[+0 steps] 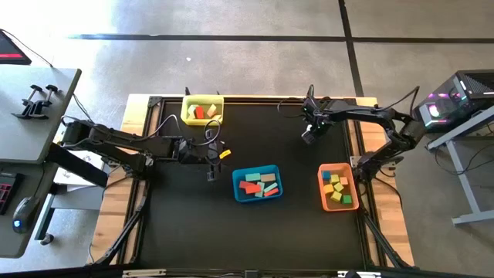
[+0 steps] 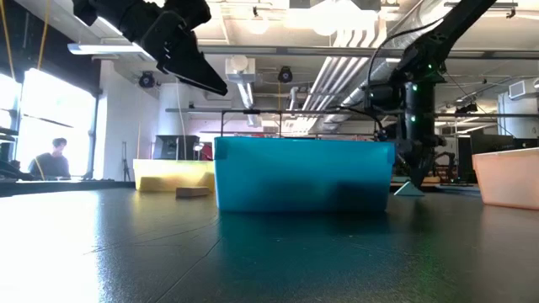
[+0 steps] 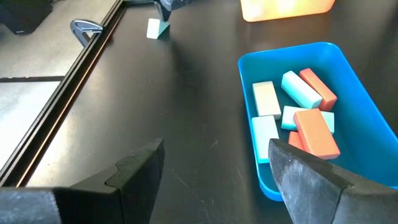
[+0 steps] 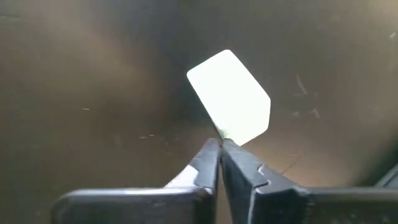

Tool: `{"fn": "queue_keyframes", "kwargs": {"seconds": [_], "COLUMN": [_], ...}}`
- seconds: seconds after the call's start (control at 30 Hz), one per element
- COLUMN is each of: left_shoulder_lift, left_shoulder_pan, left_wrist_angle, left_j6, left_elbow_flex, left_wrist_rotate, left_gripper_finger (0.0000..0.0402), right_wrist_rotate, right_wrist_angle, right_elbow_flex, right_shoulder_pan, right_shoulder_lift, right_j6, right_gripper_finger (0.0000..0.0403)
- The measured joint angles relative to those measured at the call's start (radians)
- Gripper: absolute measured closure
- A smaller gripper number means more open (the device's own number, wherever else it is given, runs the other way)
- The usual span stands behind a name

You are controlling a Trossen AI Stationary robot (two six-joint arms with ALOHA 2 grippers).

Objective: Sort blocks by size
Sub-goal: Put the light blue triangular block into the yellow bin

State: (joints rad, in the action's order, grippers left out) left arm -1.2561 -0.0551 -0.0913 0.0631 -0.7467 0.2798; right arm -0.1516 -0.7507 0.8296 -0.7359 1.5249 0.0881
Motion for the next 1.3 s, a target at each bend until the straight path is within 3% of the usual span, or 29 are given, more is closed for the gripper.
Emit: {"fn": "queue_keyframes", "kwargs": {"seconds": [0.13, 0.37, 0.47, 0.57, 0.8, 1.03, 1.3], "left_shoulder_lift": [0.0, 0.0, 0.0, 0.0, 0.0, 0.0, 0.0], "left_shoulder_pan": [0.0, 0.0, 0.0, 0.0, 0.0, 0.0, -0.035], "left_wrist_angle": [0.007, 0.006, 0.004, 0.003, 0.009, 0.008, 0.011], "left_j6": [0.0, 0.0, -0.006, -0.006, -0.006, -0.004, 0.029], "left_elbow_flex": [0.0, 0.0, 0.0, 0.0, 0.0, 0.0, 0.0], "left_wrist_rotate": [0.0, -0.013, -0.041, -0.062, -0.064, -0.061, 0.016], "left_gripper_finger": [0.0126, 0.0126, 0.0126, 0.0126, 0.0126, 0.0126, 0.0126], "right_wrist_rotate": [-0.008, -0.029, 0.017, 0.076, 0.068, 0.038, 0.062], "right_wrist_angle": [-0.087, -0.047, -0.03, -0.017, 0.006, 0.033, 0.143], "right_elbow_flex": [0.079, 0.125, 0.105, 0.087, 0.074, 0.07, 0.038], "right_shoulder_pan": [0.004, -0.045, -0.07, -0.08, -0.048, 0.019, 0.211], "right_shoulder_lift": [0.0, 0.01, 0.046, 0.085, 0.169, 0.16, 0.015], "right_j6": [0.0, -0.091, -0.065, -0.083, -0.152, -0.167, -0.051], "right_gripper_finger": [0.0348, 0.0203, 0.0154, 0.0134, 0.0159, 0.0277, 0.0276]}}
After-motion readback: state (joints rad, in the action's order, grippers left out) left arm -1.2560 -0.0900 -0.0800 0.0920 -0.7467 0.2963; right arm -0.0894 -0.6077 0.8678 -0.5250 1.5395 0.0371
